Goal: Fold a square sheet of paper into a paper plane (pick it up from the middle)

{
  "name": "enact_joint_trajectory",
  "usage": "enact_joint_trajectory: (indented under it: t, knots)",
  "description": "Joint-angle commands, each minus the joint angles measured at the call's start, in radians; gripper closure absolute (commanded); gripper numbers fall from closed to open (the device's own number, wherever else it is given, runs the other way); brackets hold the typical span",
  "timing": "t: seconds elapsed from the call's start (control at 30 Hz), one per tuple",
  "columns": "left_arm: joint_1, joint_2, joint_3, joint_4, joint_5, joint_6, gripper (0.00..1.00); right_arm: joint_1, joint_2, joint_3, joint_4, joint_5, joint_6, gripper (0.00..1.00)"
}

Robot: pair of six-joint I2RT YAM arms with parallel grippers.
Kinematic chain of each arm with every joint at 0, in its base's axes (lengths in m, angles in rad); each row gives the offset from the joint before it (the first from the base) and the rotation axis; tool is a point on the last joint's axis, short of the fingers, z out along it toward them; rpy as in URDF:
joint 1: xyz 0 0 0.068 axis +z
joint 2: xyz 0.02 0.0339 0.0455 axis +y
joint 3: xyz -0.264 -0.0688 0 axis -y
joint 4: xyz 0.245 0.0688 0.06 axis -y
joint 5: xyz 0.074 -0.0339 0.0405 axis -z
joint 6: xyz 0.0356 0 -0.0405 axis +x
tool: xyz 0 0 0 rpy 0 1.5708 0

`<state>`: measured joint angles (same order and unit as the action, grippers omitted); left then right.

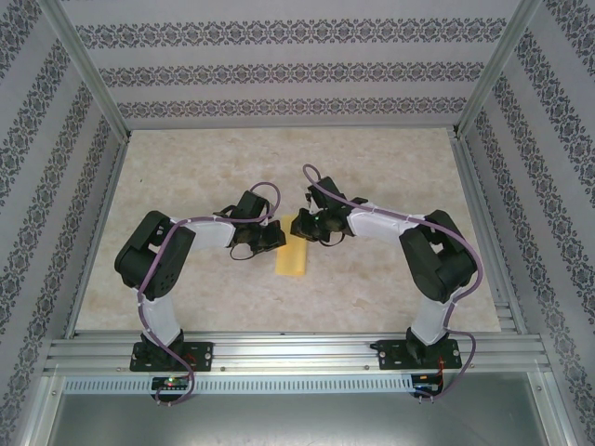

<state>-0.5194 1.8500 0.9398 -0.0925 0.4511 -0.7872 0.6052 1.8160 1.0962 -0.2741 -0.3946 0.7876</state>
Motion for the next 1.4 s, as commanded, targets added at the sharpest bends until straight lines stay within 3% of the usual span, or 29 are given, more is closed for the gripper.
enact_joint_trajectory:
  t: [0.0, 0.37, 0.67, 1.03, 1.37]
  knots:
    - [-0.019, 0.055, -0.012, -0.037, -0.037, 0.026, 1.0, -0.001, 0.021, -0.021, 0.04, -0.025, -0.005, 0.86]
    - [-0.018, 0.061, -0.013, -0.041, -0.038, 0.026, 1.0, -0.024, 0.045, -0.076, 0.048, -0.017, -0.025, 0.86]
    - [-0.019, 0.073, -0.015, -0.042, -0.034, 0.034, 1.0, -0.049, 0.054, -0.183, 0.161, -0.048, -0.026, 0.85]
    - [-0.02, 0.078, -0.019, -0.04, -0.034, 0.04, 1.0, -0.04, -0.084, -0.173, 0.195, -0.107, -0.019, 0.81]
    - [-0.019, 0.094, -0.019, -0.042, -0.032, 0.046, 1.0, -0.009, 0.002, -0.246, 0.246, -0.096, 0.032, 0.84]
